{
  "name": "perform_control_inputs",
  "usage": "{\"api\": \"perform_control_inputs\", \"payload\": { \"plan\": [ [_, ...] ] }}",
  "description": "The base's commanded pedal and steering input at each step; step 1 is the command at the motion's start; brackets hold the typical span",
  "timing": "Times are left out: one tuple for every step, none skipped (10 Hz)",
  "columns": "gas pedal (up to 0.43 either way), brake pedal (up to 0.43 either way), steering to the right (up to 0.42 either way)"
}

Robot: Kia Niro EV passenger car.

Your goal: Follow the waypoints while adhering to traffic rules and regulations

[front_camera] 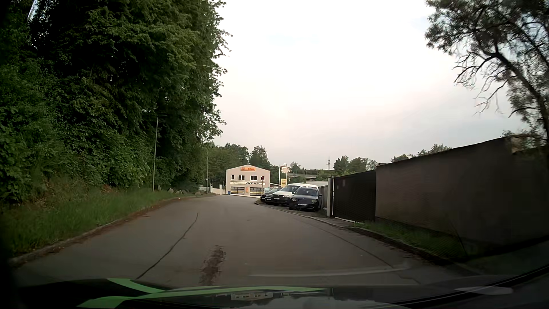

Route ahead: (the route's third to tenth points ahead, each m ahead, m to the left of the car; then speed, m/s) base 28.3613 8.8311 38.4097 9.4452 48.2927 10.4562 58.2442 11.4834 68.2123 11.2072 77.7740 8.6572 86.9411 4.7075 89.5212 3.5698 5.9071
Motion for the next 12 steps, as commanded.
{"api": "perform_control_inputs", "payload": {
  "plan": [
    [0.110, 0.000, -0.073],
    [0.110, 0.000, -0.073],
    [0.110, 0.000, -0.073],
    [0.110, 0.000, -0.073],
    [0.110, 0.000, -0.072],
    [0.110, 0.000, -0.070],
    [0.110, 0.000, -0.068],
    [0.110, 0.000, -0.064],
    [0.110, 0.000, -0.058],
    [0.110, 0.000, -0.053],
    [0.110, 0.000, -0.051],
    [0.110, 0.000, -0.050]
  ]
}}
